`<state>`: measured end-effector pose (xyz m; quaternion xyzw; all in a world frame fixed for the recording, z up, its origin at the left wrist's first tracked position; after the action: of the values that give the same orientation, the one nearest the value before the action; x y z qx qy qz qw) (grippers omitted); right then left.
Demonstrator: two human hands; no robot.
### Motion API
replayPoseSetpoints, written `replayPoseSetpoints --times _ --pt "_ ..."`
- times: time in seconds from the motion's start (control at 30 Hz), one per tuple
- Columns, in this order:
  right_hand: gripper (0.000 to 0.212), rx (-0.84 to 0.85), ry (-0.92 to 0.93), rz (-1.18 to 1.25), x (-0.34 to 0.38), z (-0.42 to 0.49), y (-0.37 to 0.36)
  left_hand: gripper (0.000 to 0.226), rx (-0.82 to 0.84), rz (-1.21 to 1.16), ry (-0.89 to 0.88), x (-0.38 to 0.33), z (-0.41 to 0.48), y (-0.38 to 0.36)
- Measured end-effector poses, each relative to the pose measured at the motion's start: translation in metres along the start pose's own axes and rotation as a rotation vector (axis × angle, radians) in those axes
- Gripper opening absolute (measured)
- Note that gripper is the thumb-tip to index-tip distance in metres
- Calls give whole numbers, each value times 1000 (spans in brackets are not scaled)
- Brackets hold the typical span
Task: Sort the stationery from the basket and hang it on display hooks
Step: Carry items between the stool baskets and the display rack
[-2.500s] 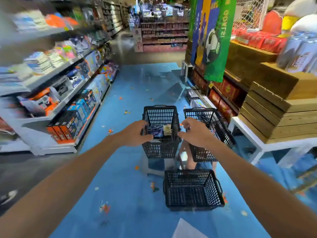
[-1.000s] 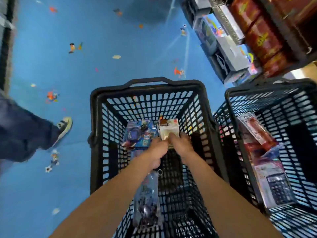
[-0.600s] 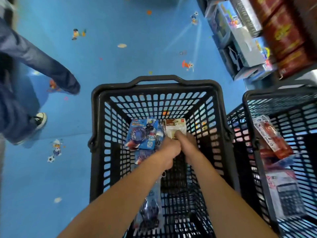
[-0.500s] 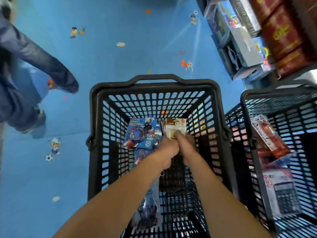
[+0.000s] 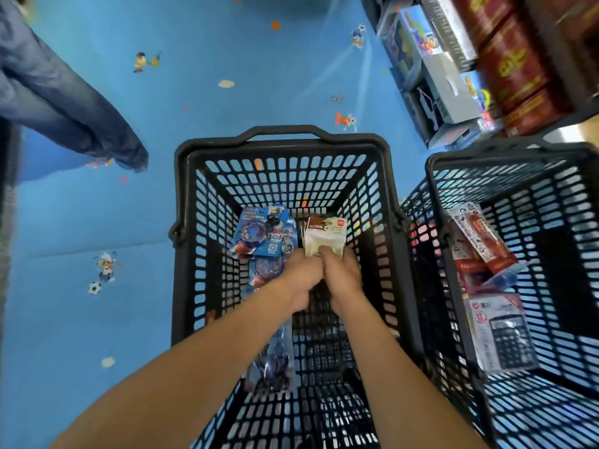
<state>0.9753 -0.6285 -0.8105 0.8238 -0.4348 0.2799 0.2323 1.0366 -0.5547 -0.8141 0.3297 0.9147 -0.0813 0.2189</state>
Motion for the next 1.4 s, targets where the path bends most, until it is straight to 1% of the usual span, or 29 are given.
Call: replayPoseSetpoints --times 0.07,0.1,0.17,0.2,0.23,0.3,0.37,0.43,0.47,0.57,0.63,0.73,0.8,0.87,0.9,0.93,1.0,1.03,1.13,1.23,1.27,1.33,1.4 --pt "43 7 14 13 6 -15 4 27 -2 -33 7 -3 -13 4" --pt "48 12 35 3 7 -21 5 26 -4 -49 7 -5 -22 7" --pt "73 30 58 -27 6 -32 9 29 -4 -61 23 -7 -41 12" --pt "78 51 64 -38 6 -39 12 27 0 -68 33 -6 -52 14" --pt "70 70 81 -41 9 -50 14 25 11 -79 39 -5 -63 16" --pt "44 113 135 -50 20 -78 21 24 43 -89 44 -2 -85 16" --pt "32 158 165 -43 27 -102 27 24 51 -66 33 2 -108 17" --pt "27 174 176 -46 30 -125 37 21 46 -52 13 6 -133 16" --pt "27 176 180 -52 32 -138 43 19 47 -46 0 8 -147 14" --pt "41 180 211 -59 36 -175 64 17 40 7 -57 13 -192 5" --pt "34 185 237 -47 38 -198 82 15 28 90 -104 15 -222 -3" --pt "18 194 220 53 37 -232 111 16 31 182 -171 17 -260 -15" --pt "16 199 192 117 34 -253 127 17 61 203 -190 21 -279 -22" --pt "18 207 182 148 29 -272 140 13 105 202 -183 26 -298 -29" --pt "18 213 183 160 27 -280 147 15 125 212 -185 29 -306 -32" --pt "18 214 184 177 27 -287 153 21 145 226 -190 31 -313 -36" --pt "17 202 193 215 27 -302 166 40 196 243 -212 34 -325 -44" --pt "17 196 204 236 29 -309 173 44 225 252 -225 35 -331 -49" --pt "21 173 241 309 32 -327 195 30 316 307 -272 36 -352 -68" --pt "20 91 320 351 33 -350 226 40 434 383 -296 42 -369 -93" --pt "21 56 343 369 32 -360 239 35 466 403 -295 47 -376 -104" --pt "21 -9 360 393 27 -382 266 17 528 453 -285 59 -389 -127" --pt "21 -89 377 399 15 -406 297 15 601 533 -271 76 -406 -154"
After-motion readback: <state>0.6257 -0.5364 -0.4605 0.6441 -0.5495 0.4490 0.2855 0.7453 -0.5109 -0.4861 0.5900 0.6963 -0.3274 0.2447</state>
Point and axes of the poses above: each hand's wrist, its own z-axis towards the middle knuckle, its own y-axis out of the back of the hand, x = y × z, the point moved 8 cm from there along z, towards the middle knuckle, and after that the axes turned 5 degrees about z, right-handed, at the moved point
